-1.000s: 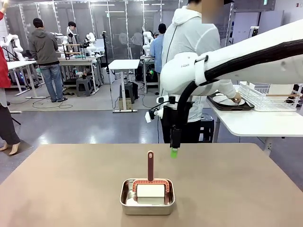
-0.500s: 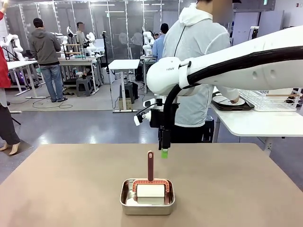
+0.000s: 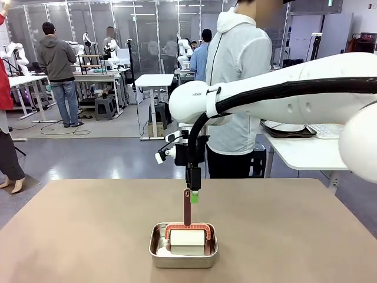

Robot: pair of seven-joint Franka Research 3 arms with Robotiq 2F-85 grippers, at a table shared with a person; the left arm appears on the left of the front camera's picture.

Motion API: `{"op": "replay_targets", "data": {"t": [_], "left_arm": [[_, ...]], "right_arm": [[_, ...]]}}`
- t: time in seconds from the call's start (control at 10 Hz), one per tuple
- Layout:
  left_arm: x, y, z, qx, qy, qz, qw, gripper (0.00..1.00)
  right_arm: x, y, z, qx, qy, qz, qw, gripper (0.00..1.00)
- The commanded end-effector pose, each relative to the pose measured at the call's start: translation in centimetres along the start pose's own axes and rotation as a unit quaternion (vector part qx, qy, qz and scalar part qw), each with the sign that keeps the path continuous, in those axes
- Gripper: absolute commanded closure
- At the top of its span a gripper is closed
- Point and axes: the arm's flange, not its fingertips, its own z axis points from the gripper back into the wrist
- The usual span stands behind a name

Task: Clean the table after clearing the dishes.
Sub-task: When the right (or left) Handle tray is removed, use the right hand (or left hand) to clean the right (or left) side of the table with the Lint Roller.

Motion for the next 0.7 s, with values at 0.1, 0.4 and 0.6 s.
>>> {"op": "replay_targets", "data": {"t": [0.1, 0.4, 0.6], "left_arm": [[-0.6, 0.1, 0.3, 0.0, -0.006, -0.004, 1.0, 0.0], [-0.6, 0.1, 0.3, 0.0, -0.006, -0.004, 1.0, 0.0], [-0.6, 0.1, 0.3, 0.0, -0.006, -0.004, 1.0, 0.0]], "right_arm": [[1.8, -0.3, -0.1, 0.011, 0.038, -0.011, 0.999, 0.0], [1.9, 0.9, -0.5, 0.0, 0.047, -0.031, 0.998, 0.0], [2.2, 2.0, -0.7, -0.016, 0.054, -0.036, 0.998, 0.12]]}}
